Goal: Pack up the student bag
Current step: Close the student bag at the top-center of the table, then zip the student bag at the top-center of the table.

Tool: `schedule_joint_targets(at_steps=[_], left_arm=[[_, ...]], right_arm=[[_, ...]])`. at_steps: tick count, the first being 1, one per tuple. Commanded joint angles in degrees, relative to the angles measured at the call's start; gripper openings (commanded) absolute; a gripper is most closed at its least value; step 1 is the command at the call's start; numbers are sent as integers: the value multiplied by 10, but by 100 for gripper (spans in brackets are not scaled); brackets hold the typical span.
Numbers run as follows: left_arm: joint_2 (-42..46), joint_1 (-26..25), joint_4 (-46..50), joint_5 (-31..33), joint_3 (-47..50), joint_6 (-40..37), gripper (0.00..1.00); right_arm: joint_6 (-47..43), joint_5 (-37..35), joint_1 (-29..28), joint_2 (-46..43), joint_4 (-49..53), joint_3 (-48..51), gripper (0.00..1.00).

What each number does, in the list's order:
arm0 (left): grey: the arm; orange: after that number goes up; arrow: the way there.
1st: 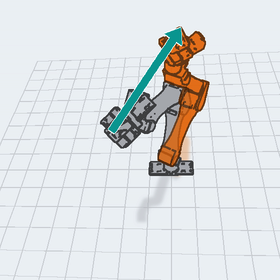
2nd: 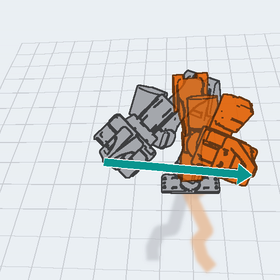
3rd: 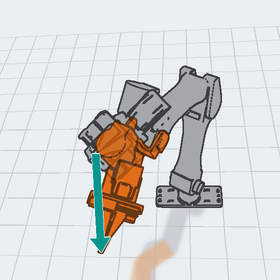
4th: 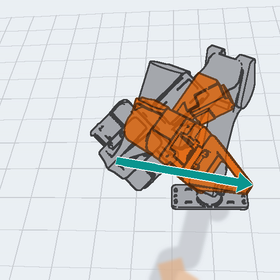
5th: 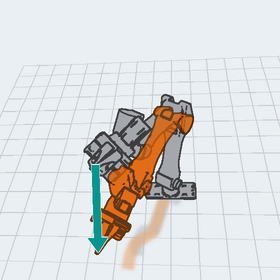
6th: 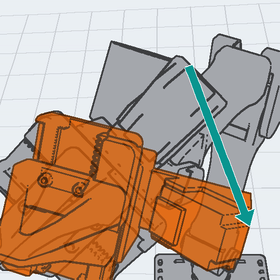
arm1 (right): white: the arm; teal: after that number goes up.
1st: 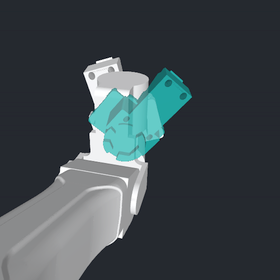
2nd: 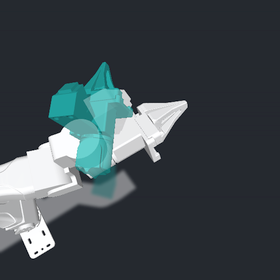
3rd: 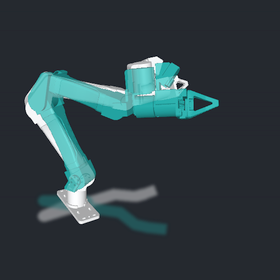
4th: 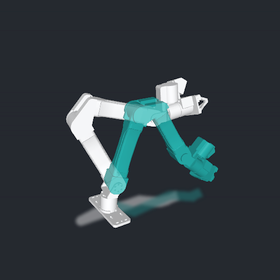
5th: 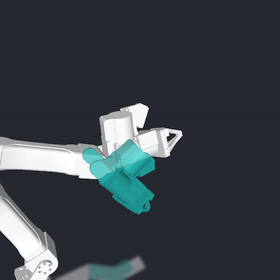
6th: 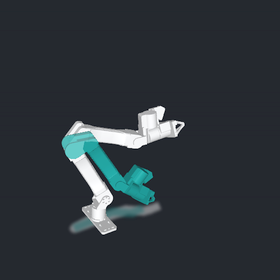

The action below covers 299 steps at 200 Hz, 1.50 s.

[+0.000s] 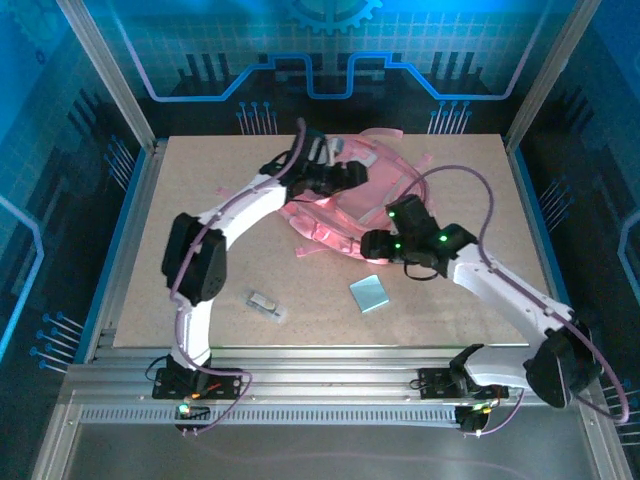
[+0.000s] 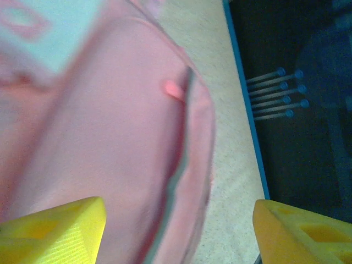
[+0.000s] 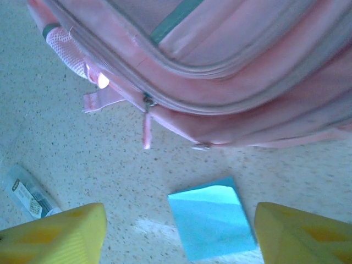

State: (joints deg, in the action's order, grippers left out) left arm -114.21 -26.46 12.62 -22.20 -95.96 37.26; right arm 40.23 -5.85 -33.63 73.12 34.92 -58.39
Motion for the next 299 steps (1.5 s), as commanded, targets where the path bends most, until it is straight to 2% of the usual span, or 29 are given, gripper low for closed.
schedule_joint_targets(at_steps=[1,42,85,129,181,202,230,255,277,299], left_arm=[[76,39,-72,33,99,28,72],[105,72,-127,33,227,71,73],[95,72,-177,37,281,108,74],[60,73,-207,50,291,136,74],[36,73,-228,56,288,155,74],[23,73,-231,72,277,153,74],[-34,84,-223,102,230,149,74],[-97,97,-196,103,144,139,74],[-134,102,-165,107,66,115,74],[-163,110,-125,105,-8,92,74]], right_arm=[[94,-77,-48,51,-65,-6,67],[122,-131,-72,173,-42,-89,59],[113,-159,-72,233,-40,-122,45],[110,-163,-72,281,-34,-144,34],[99,-158,-64,281,-34,-130,0],[76,-150,-56,254,-21,-116,0],[15,-78,-30,222,7,-102,0],[-32,-22,-15,206,61,-99,0],[-69,-23,-9,197,108,-97,0],[-89,-5,14,188,110,-84,0]])
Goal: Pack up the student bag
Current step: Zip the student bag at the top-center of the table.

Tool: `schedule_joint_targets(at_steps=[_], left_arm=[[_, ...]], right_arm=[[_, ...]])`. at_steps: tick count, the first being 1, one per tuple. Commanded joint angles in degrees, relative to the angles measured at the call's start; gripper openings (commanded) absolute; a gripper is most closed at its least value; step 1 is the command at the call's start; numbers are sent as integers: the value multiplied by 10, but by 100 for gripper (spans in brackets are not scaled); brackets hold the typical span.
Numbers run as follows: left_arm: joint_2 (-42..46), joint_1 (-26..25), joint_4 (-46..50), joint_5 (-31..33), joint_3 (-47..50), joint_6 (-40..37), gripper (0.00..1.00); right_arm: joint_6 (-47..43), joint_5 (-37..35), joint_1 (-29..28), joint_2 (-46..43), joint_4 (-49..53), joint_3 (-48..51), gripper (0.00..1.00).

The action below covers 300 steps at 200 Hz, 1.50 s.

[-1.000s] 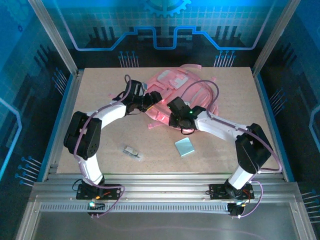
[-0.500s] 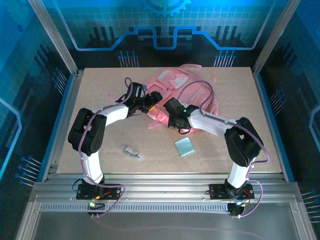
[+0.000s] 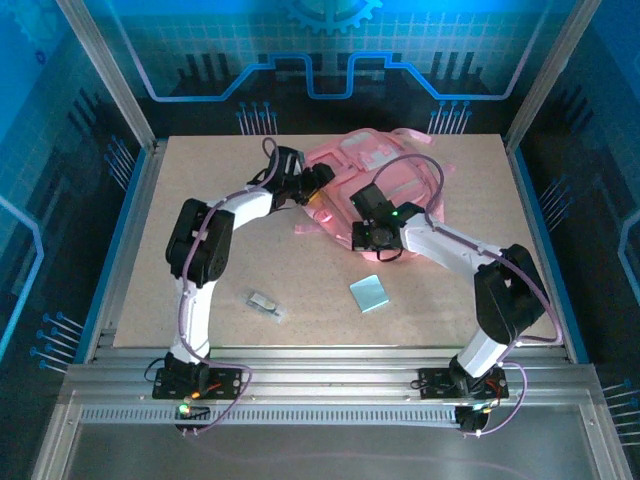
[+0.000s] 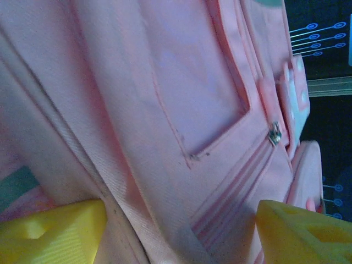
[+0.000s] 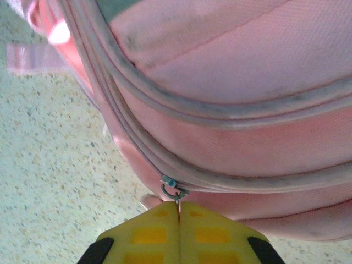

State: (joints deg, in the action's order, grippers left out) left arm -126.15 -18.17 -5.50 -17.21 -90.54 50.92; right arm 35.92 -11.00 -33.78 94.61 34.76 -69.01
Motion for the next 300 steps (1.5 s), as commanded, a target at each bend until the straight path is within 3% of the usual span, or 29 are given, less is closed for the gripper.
schedule_joint_targets(at_steps=[1,34,66,96,132,155,169,201,256,300], left_arm=[[-45,28,57,53,-66,-45,74],[-5,33,103,25,-60,-63,74],[119,31,67,2,105,-41,75],[208,18,-3,-12,249,30,79],[197,-26,-70,-2,293,88,79],[143,-34,-113,-8,276,123,70],[115,-38,-134,-9,263,133,52],[89,-35,-142,-7,231,119,0],[108,0,-79,11,182,53,0],[94,18,-32,13,134,12,0]], right_arm=[[-47,49,17,-27,110,23,0],[-47,140,34,-22,32,26,0],[-37,224,34,25,-40,-18,0],[-32,278,34,64,-73,-75,0],[-23,337,34,80,-92,-101,0],[-18,348,30,61,-97,-74,0],[-19,351,28,46,-93,-52,0],[-47,305,34,10,-27,1,0],[-143,130,76,-34,109,48,0],[-193,2,134,-49,157,36,0]])
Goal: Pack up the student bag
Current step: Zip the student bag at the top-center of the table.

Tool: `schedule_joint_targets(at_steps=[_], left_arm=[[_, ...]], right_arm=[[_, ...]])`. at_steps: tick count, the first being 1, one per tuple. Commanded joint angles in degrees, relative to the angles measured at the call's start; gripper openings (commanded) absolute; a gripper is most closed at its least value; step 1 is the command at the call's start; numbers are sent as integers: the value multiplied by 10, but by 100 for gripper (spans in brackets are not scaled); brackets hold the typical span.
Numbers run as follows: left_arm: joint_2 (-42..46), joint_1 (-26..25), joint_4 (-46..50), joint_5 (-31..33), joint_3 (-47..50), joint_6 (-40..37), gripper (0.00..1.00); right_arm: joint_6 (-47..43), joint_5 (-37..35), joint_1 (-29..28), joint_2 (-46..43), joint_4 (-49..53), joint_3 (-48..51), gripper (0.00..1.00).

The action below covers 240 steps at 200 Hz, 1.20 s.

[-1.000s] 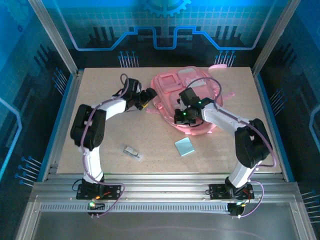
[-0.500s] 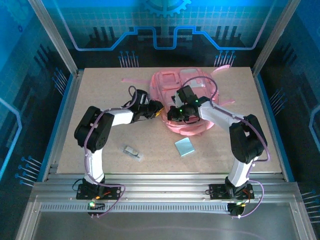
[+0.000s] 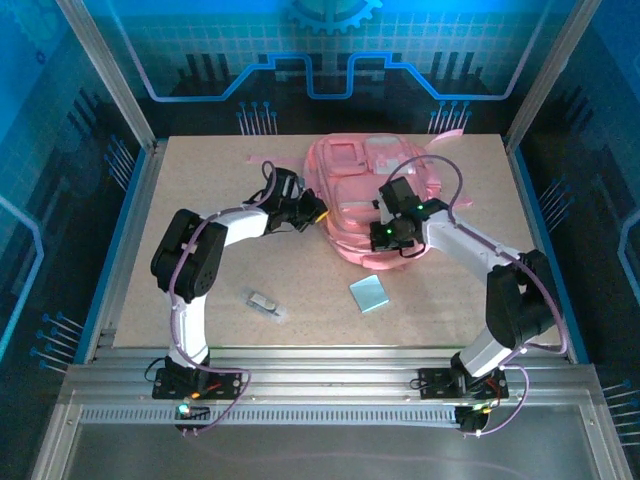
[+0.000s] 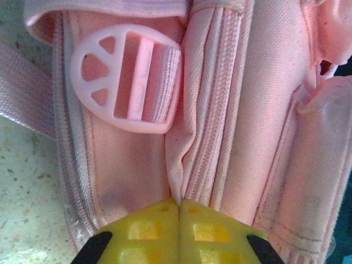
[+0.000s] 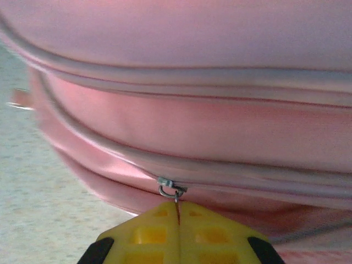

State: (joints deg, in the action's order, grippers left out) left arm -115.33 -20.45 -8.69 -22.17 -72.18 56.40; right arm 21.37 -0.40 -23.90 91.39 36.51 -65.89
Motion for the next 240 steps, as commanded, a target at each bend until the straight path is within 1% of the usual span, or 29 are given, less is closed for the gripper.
schedule_joint_targets(at_steps=[1,15,26,33,49,52,57,58,62,66,76,85,99,114,125,134,148,165,175,187,214,222,231,240], left_arm=[[-16,42,1,63,-50,-44,0],[-28,50,15,70,-74,-57,0],[-41,59,30,69,-100,-63,0],[-49,63,40,64,-121,-65,0],[-60,68,70,52,-158,-68,0],[-60,68,75,52,-162,-70,4],[-56,69,85,54,-167,-74,20],[-55,69,86,54,-168,-76,21],[-50,69,95,57,-170,-79,37],[-44,68,104,60,-170,-84,50],[-27,70,126,67,-164,-94,69],[-7,71,138,67,-151,-100,80],[27,73,140,58,-115,-98,85],[65,72,130,40,-60,-78,88],[91,69,101,26,-7,-47,89],[111,65,73,17,37,-22,89],[135,56,36,20,97,14,89],[151,41,-13,34,147,54,89],[146,33,-40,45,160,72,89],[132,27,-50,57,153,81,88],[84,25,-79,89,120,97,84],[71,24,-89,99,112,96,81],[60,24,-98,108,103,91,73],[50,24,-112,113,99,86,56]], right_arm=[[-48,-107,35,-16,140,4,0],[-55,-158,44,-15,150,-7,0],[-53,-168,47,-12,146,-16,0],[-50,-147,48,-12,135,-21,0],[-40,-50,40,-7,88,-30,0],[-37,-32,37,-5,78,-32,0],[-32,-5,32,-2,60,-35,0],[-31,1,31,-1,57,-36,0],[-23,18,27,1,41,-39,0],[-16,35,23,5,25,-42,0],[2,78,16,17,-10,-53,0],[18,115,9,36,-40,-70,0],[28,144,-3,69,-60,-110,0],[17,129,-25,108,-55,-164,0],[6,110,-42,134,-48,-201,0],[-1,109,-53,153,-44,-229,0],[2,118,-62,180,-43,-266,0],[3,132,-73,200,-41,-297,0],[3,135,-79,205,-38,-307,0],[3,143,-83,203,-34,-308,0],[14,167,-83,177,-29,-272,0],[19,161,-83,165,-22,-254,0],[25,151,-83,149,-11,-230,0],[27,146,-82,129,-7,-200,0]])
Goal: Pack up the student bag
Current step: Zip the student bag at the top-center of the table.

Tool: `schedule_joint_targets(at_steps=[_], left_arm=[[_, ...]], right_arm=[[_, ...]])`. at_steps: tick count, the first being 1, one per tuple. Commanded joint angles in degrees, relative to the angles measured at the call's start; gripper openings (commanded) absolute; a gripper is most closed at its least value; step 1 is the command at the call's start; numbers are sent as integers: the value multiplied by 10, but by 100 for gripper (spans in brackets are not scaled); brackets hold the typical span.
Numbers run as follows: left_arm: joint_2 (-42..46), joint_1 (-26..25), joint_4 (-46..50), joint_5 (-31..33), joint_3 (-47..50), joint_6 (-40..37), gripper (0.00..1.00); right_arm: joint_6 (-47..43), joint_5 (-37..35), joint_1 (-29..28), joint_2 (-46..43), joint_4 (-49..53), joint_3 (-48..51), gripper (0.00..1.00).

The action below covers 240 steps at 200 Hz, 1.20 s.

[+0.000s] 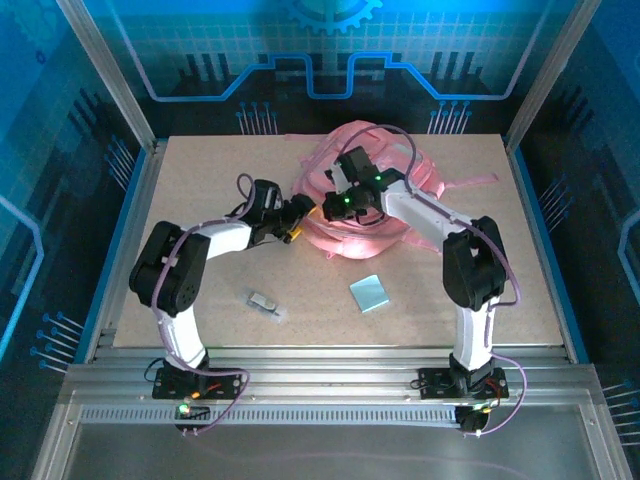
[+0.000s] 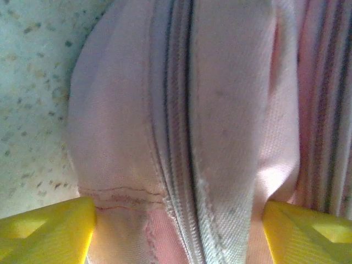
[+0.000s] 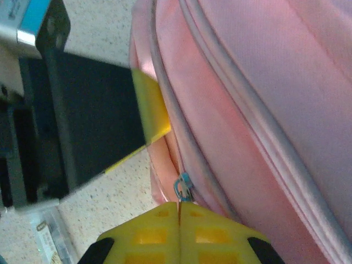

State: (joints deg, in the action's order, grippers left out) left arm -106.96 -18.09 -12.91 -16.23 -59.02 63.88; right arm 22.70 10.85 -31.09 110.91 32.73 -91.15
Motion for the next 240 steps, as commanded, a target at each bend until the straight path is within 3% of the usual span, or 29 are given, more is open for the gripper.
schedule_joint_targets(at_steps=[1,13,29,82,126,166,197,240], left_arm=[[-35,1,-71,55,-34,11,54],[-44,1,-87,61,-34,12,24],[-49,1,-88,63,-38,12,0],[-17,19,-45,67,-45,-34,0],[-3,32,-15,63,-43,-56,0],[0,35,2,55,-46,-65,0],[2,36,11,46,-52,-71,0],[-5,34,3,12,-59,-61,0]], right_arm=[[14,33,-10,-69,31,56,0],[12,20,-9,-94,39,98,0],[0,-14,-2,-123,70,143,0],[-64,-154,87,-179,101,241,0],[-109,-271,163,-140,69,194,0],[-200,-422,200,-85,51,115,0],[-233,-381,214,-57,55,67,0],[-187,-292,202,-117,62,100,0]])
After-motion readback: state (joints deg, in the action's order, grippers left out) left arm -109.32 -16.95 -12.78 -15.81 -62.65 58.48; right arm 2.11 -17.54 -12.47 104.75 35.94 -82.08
